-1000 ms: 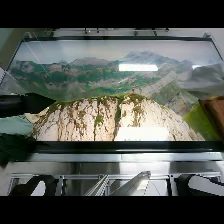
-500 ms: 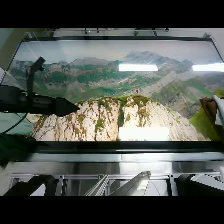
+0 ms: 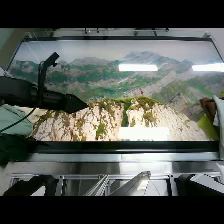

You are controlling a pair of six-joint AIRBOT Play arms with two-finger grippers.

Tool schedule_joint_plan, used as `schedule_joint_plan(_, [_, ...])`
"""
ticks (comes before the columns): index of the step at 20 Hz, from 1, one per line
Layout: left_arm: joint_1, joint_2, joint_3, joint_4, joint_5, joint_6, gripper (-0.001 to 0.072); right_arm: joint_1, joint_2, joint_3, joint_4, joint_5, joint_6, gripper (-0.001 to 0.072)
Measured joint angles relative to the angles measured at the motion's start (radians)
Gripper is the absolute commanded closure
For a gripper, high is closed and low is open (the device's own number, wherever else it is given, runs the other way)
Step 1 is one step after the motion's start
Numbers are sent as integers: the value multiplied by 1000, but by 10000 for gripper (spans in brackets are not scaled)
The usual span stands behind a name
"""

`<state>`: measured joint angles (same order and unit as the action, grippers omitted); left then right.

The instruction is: Fold the shirts.

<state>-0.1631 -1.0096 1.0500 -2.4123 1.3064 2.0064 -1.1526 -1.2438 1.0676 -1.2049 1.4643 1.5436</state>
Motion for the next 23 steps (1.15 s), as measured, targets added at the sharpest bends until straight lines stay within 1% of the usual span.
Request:
schedule_joint_plan(3, [-4, 27, 26, 0, 0, -3, 687, 171, 93, -1, 175, 26, -64, 701])
schedule_joint_plan(5, [-10, 75, -8, 1, -16, -22, 687, 331, 203, -21, 225, 16, -103, 701])
schedule_joint_plan(8, [-32, 175, -119, 4, -55, -60, 687, 571, 439, -124, 227, -71, -143, 702])
schedule_joint_plan(10, [-50, 235, -202, 9, -93, -89, 687, 711, 608, -239, 195, -166, -146, 703])
schedule_joint_plan(12, [-64, 282, -269, 11, -117, -117, 687, 813, 724, -337, 176, -255, -138, 702])
schedule_joint_plan(14, [-70, 319, -316, 11, -134, -140, 687, 871, 774, -391, 174, -308, -130, 701])
schedule_joint_plan(16, [-74, 348, -343, 11, -145, -150, 688, 900, 792, -418, 204, -323, -127, 700])
schedule_joint_plan(19, [-76, 378, -362, 11, -164, -160, 689, 920, 801, -437, 261, -308, -127, 700])
schedule_joint_plan(23, [-77, 393, -370, 11, -177, -166, 689, 928, 806, -444, 292, -294, -128, 700])
